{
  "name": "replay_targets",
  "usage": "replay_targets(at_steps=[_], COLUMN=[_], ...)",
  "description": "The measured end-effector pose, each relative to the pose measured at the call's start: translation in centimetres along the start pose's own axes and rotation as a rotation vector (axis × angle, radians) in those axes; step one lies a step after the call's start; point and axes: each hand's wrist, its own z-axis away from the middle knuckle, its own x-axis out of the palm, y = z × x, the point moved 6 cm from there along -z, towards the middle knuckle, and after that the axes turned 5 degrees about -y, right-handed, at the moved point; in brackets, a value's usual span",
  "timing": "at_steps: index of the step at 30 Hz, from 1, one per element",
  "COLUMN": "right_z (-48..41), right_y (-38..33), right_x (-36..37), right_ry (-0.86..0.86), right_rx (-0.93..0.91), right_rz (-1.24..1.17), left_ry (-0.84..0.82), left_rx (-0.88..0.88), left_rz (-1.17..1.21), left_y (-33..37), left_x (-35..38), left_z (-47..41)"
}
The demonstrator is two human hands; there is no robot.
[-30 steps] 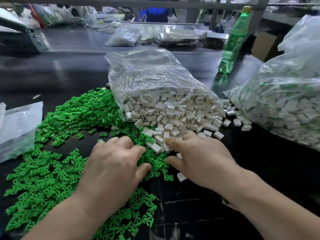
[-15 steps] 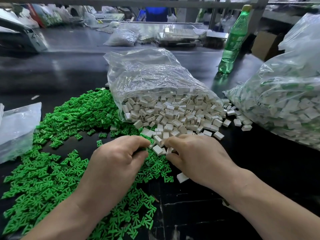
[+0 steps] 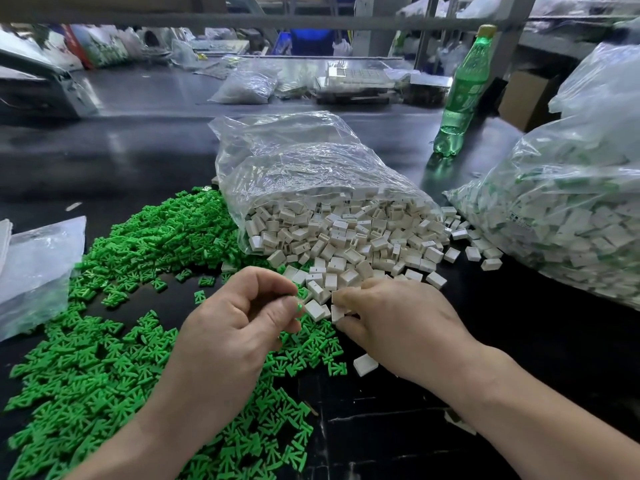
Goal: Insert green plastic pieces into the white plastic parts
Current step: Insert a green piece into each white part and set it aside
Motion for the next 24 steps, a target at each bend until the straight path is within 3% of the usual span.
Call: replay_targets(at_steps=[18, 24], right_z=[0.0, 1.4], right_y=[0.4, 0.6], right_x=[0.0, -1.0], right_ry=[0.119, -0.015], right_rx=[-0.019, -0.019], right_rz=[0.040, -0.119], left_ry=[-0.022, -0.006], left_rx=[-0.009, -0.004], left_rz=[-0.007, -0.100], left_y=[0.1, -0.1], left_x=[0.4, -0.1], left_z=[0.1, 0.2])
